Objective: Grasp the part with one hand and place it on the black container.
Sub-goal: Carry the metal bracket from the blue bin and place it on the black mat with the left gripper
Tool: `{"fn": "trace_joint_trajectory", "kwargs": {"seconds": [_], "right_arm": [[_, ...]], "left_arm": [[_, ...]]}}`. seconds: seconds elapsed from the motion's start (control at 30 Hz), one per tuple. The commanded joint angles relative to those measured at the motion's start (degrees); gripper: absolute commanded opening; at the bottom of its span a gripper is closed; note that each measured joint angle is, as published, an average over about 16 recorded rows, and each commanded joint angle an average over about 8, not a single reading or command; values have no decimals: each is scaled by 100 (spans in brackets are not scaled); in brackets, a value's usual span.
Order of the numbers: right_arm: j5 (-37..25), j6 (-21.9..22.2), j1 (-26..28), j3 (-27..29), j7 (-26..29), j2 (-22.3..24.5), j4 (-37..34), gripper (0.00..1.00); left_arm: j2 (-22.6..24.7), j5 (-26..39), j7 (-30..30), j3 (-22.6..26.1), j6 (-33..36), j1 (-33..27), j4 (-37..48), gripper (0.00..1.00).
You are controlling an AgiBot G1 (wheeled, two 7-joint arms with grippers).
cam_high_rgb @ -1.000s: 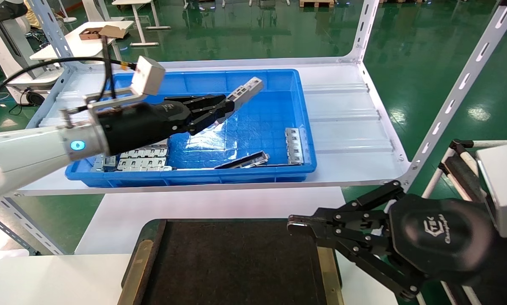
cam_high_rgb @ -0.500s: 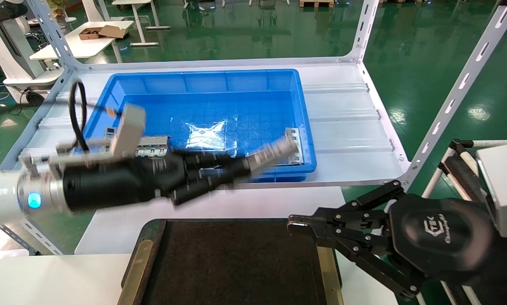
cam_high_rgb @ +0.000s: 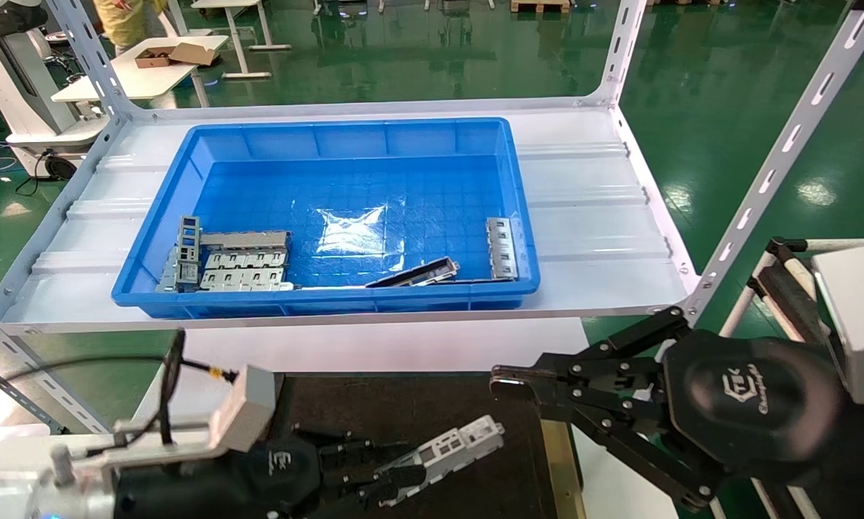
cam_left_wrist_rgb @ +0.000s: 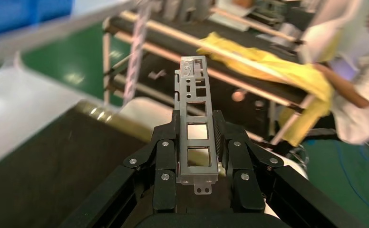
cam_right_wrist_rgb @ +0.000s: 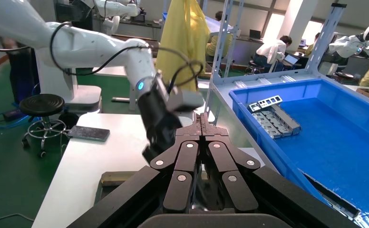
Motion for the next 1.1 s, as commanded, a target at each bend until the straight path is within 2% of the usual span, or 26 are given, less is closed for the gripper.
{"fn": "trace_joint_trajectory", "kwargs": {"seconds": [0.03, 0.3, 0.5, 0.77, 1.1], "right_arm": [[0, 0, 0, -1, 0, 0, 0, 0], [2, 2, 1, -4, -2, 1, 0, 0], [4, 2, 1, -6, -3, 2, 0, 0], [6, 4, 2, -9, -4, 4, 0, 0], [8, 5, 3, -12, -6, 5, 0, 0]], "left_arm": [[-77, 65, -166, -8, -386, 331, -290, 0], [64, 568, -767, 23, -2319, 1463, -1131, 0], [517, 1041, -1267, 149, -3825, 1976, -1391, 0], [1220, 1647, -1861, 451, -5368, 2157, -1184, 0], [1804, 2082, -2338, 805, -6381, 2045, -790, 0]]}}
